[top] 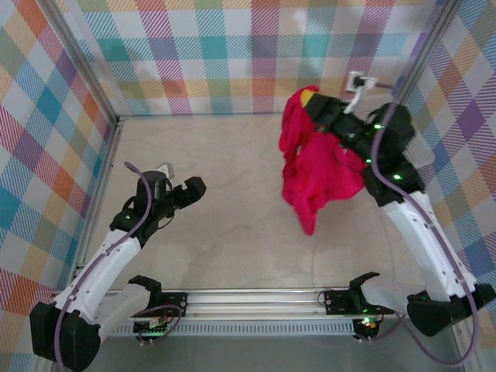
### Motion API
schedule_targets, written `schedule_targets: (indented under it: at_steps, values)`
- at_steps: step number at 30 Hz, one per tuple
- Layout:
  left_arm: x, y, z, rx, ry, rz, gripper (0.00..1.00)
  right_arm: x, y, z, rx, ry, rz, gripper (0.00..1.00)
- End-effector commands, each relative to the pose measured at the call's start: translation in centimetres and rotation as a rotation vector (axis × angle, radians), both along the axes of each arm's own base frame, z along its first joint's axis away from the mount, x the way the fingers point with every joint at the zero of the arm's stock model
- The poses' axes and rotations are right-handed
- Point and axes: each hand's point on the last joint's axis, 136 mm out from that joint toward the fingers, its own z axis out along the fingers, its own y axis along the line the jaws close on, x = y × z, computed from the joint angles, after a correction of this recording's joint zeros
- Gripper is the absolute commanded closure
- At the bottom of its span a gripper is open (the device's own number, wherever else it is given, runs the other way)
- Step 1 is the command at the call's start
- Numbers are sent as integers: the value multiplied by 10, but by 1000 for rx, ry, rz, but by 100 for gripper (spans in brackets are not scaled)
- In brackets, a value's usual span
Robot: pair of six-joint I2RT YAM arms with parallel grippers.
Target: Fold the inside-out t-shirt
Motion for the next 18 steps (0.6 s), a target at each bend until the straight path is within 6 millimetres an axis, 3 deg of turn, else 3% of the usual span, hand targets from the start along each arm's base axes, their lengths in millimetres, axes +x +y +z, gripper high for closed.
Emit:
schedule_targets:
  at_steps: [1, 4, 5, 6, 8, 11, 14, 18]
  values:
    - [-2, 0, 4, 15, 2, -14, 12, 43, 31, -108, -100, 229, -12, 97]
    - [0, -14, -6, -19, 39, -72, 16, 64, 53, -199, -129, 470, 11, 97]
    - [1, -21, -10, -37, 53, -97, 18, 68, 60, -226, -146, 548, 33, 92]
    - [-1, -26, -17, -47, 82, -116, 19, 71, 66, -246, -172, 612, 53, 83]
    - [5, -40, -20, -75, 81, -160, 23, 75, 73, -281, -272, 759, 76, 52]
    - [3, -59, -33, -65, 120, -213, 26, 74, 63, -305, -397, 859, 37, 41]
    - [-2, -74, -48, -27, 160, -258, 30, 65, 39, -310, -464, 843, -44, 31]
    - [-9, -91, -71, -8, 209, -296, 33, 34, 11, -320, -523, 845, -89, 27]
